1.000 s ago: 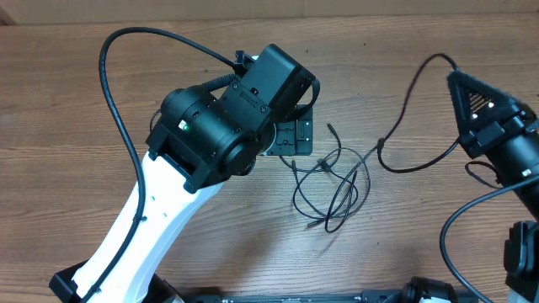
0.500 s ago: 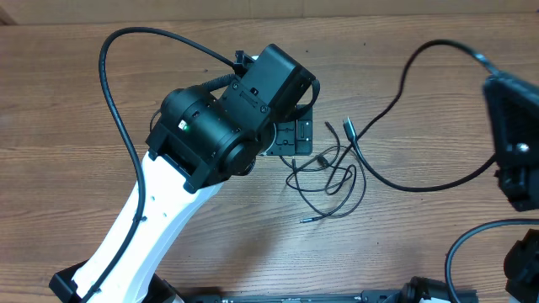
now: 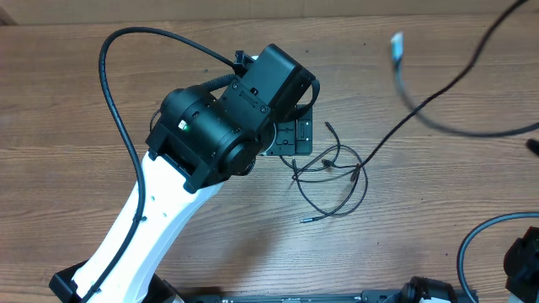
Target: Untangle cables
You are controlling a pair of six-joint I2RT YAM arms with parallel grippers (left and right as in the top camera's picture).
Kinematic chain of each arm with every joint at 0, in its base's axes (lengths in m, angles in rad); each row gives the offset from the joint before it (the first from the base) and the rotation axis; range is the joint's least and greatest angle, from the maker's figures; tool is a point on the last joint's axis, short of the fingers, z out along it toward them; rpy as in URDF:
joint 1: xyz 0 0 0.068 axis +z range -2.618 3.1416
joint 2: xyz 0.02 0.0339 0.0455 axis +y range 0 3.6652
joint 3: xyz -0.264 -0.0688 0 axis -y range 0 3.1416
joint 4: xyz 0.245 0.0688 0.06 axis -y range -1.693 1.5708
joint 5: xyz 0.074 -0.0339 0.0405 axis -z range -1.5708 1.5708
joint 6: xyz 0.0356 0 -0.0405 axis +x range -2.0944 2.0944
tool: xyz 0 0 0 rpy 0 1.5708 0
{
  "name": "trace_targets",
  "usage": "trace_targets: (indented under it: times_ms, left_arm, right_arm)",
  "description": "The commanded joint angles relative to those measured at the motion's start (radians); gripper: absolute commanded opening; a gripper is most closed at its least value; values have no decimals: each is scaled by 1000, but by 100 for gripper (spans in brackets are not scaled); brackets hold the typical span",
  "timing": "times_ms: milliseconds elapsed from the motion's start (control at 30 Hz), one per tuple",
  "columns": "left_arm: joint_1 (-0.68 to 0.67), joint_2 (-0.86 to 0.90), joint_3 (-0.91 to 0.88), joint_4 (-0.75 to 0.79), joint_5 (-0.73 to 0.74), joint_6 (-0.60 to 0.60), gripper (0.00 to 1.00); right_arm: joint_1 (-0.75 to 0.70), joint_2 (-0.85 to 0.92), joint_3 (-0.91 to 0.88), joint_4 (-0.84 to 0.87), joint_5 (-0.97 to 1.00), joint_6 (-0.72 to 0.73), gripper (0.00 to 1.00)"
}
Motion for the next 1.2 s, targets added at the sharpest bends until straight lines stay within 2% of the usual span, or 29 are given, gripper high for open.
trace_targets:
  times_ms: [0, 100, 400, 567, 767, 933, 1167]
  left_arm:
    - [5, -1, 14, 1, -21, 19, 100]
    - [5, -1, 14, 2, -21, 19, 100]
    - [5, -1, 14, 2, -21, 19, 100]
    - [5, -1, 14, 2, -21, 19, 100]
    - [5, -1, 14, 2, -21, 19, 99]
    - [5, -1, 14, 2, -21, 19, 100]
    - [5, -1, 14, 2, -21, 19, 100]
  right_arm:
    - [-3, 6, 9, 42, 205, -127, 4]
    - [-3, 18, 9, 53, 216, -233, 4]
    - [-4, 134, 18, -96, 208, -294, 4]
    - [-3, 264, 116, -180, 43, -285, 4]
    - [-4, 344, 169, -389, -23, -301, 4]
    - [-4, 364, 169, -572, -8, -417, 4]
    - [-4, 369, 169, -796, 126, -604, 4]
